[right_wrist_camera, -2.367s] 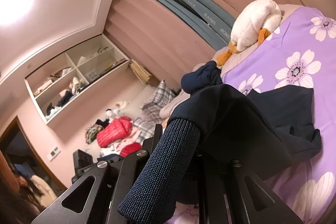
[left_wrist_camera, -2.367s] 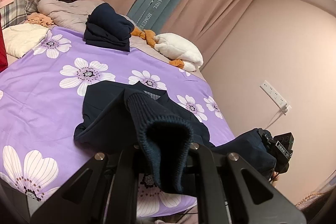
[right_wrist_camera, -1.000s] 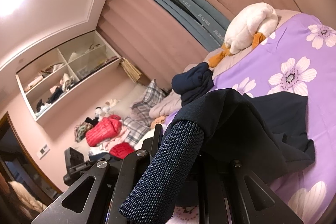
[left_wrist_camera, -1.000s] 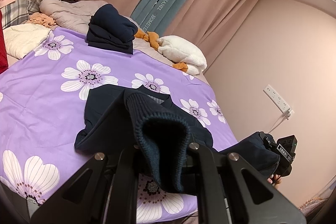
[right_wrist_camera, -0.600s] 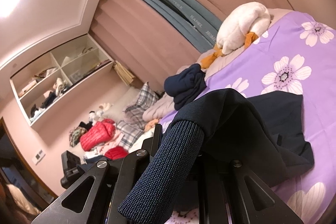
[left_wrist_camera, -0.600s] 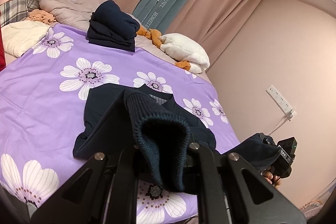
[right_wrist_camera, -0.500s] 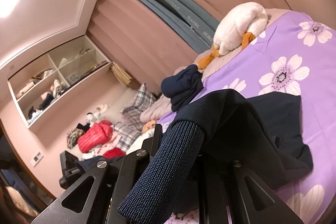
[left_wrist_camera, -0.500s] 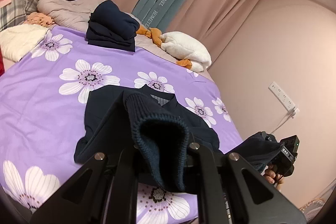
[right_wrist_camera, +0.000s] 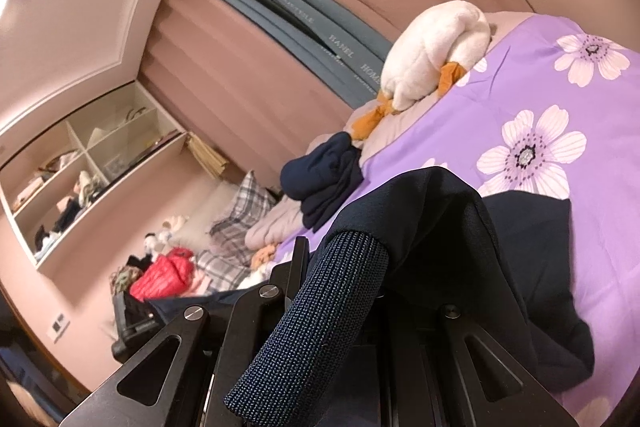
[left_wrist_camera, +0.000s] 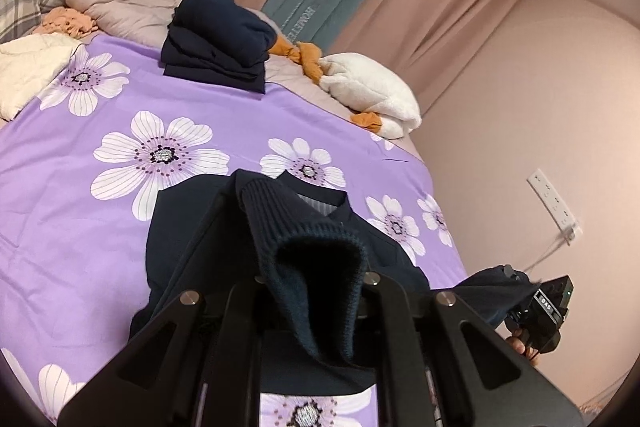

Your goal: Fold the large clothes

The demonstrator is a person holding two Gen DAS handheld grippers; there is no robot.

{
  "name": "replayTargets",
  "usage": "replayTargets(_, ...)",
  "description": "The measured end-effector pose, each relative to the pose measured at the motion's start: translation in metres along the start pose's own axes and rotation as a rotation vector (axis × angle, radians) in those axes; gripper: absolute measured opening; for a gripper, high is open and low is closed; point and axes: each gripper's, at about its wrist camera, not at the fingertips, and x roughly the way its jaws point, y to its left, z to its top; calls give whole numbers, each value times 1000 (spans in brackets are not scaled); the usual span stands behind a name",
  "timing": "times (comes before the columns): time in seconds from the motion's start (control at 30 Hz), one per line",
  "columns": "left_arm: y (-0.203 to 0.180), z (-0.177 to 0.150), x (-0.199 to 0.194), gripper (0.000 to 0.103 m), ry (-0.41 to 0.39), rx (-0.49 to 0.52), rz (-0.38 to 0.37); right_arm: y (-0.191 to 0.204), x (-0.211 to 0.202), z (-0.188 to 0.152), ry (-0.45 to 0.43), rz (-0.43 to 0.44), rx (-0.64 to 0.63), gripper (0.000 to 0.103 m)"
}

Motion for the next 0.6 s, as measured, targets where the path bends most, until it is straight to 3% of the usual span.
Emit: replayTargets(0.6, 40, 10, 99, 11, 114, -69, 107, -54, 42, 4, 57, -151, 108, 14)
